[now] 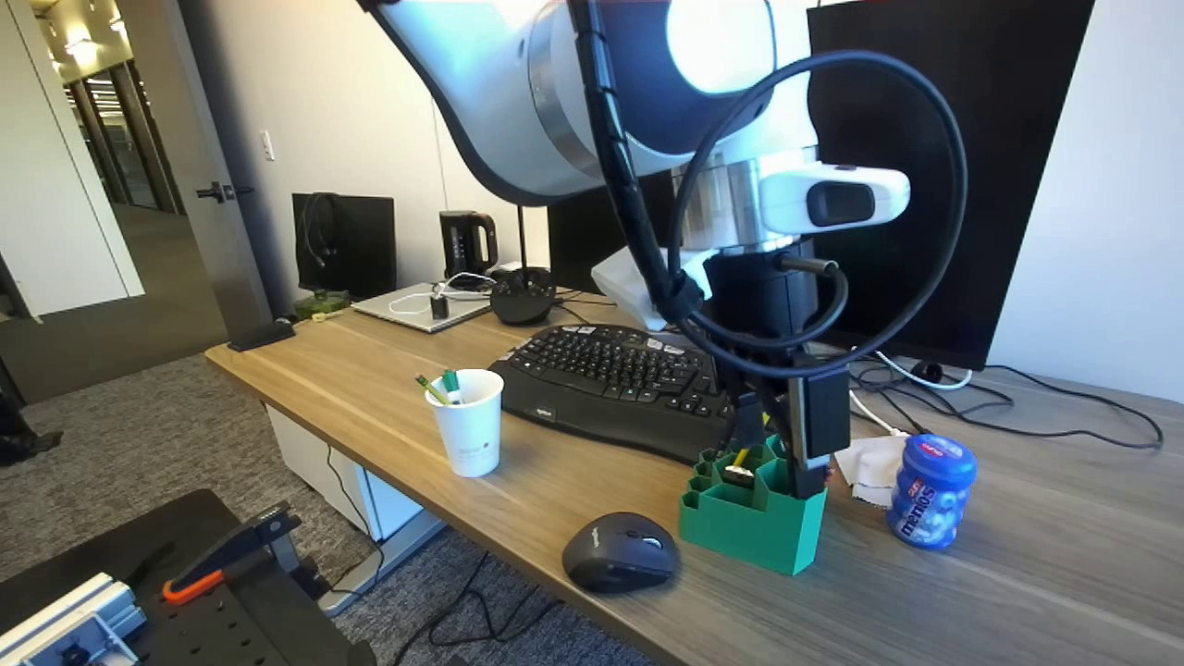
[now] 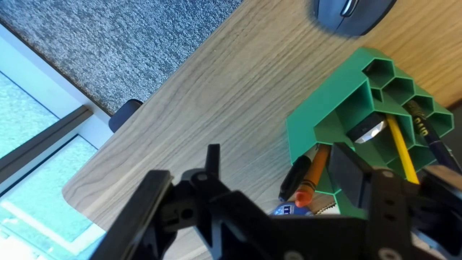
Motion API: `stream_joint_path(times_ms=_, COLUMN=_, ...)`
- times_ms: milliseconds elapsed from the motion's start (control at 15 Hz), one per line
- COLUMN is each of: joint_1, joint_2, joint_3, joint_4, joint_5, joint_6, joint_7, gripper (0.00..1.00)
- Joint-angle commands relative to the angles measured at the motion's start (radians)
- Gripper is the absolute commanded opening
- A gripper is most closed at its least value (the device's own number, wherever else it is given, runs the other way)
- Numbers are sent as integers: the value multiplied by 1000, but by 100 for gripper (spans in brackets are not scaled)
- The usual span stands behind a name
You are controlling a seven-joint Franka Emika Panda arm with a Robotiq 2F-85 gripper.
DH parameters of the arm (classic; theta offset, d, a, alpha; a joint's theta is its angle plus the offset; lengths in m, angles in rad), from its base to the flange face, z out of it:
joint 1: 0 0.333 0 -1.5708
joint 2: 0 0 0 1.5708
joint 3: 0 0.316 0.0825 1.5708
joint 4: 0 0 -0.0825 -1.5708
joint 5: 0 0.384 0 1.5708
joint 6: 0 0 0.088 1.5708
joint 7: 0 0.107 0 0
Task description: Move the mouse slightly to the right on the desk, then pick a marker from the rack and put it on the desk
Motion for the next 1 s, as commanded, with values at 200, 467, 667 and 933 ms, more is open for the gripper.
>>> stream_joint_path(times_ms=200, joint_1=-38, joint_2=14, joint_3=57, joint_4=17, joint_5=89, joint_6=32, joint_7=-144, gripper=53)
stream_joint_path(times_ms=467, joint_1=-100, joint_2=-10, joint_3=128, joint_4=0, joint_5=173, joint_6=48, joint_7=-362, gripper=53)
stream_joint_path(times_ms=667, joint_1=-138, joint_2=-14, joint_3=158, joint_4=2, joint_5=206, joint_6=52, joint_7=-490, gripper=53)
stream_joint_path(times_ms=933, joint_1=-156, joint_2=-10, joint_3=158, joint_4=17, joint_5=209, joint_6=49, joint_7=-554, gripper=53)
